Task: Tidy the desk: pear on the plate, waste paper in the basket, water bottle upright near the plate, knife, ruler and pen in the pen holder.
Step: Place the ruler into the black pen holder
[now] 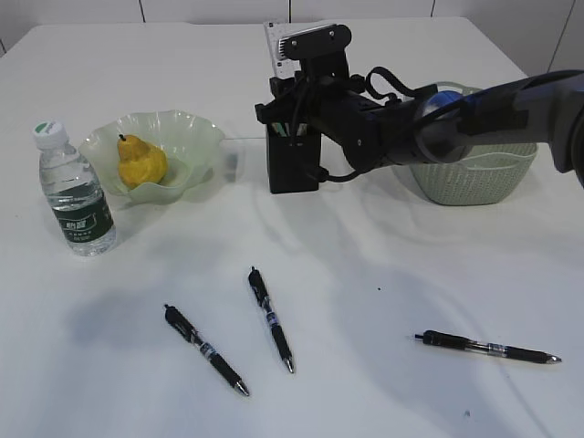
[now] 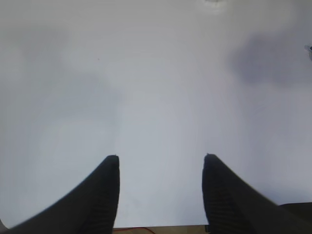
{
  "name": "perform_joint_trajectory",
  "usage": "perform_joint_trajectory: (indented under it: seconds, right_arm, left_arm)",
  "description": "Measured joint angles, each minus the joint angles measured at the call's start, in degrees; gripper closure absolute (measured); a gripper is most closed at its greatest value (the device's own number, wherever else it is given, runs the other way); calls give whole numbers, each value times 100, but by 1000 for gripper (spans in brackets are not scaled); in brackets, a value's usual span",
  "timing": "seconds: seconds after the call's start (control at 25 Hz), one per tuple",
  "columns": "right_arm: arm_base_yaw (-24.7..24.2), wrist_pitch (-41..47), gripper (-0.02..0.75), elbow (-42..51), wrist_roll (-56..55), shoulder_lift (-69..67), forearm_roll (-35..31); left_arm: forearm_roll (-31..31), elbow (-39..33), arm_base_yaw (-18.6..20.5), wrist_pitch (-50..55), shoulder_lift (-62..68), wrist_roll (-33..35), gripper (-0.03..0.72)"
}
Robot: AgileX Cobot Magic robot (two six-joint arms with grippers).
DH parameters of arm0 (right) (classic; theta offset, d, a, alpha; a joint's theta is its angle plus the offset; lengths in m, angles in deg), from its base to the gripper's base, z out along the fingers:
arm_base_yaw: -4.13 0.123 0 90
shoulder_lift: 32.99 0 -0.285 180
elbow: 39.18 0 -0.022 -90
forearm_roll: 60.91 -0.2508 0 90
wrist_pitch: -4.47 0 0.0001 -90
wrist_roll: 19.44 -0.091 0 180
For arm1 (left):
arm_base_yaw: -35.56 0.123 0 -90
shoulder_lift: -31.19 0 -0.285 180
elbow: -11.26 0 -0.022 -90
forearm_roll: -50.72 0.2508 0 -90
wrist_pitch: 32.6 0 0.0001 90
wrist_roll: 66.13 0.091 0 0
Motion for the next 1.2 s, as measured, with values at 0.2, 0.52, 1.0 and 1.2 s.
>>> perform_joint_trajectory:
  seconds: [0.2,0.52,1.0,1.2]
  right_arm:
    - [0,0,434,0,0,0,0]
    - [0,0,434,0,0,0,-304]
    - [0,481,423,0,0,0,-510]
    - [0,540,413,0,0,0,-555]
  left_arm:
    - [0,0,0,0,0,0,314]
    - [0,0,0,0,0,0,323]
    - [0,0,0,0,0,0,332]
    - [0,0,0,0,0,0,335]
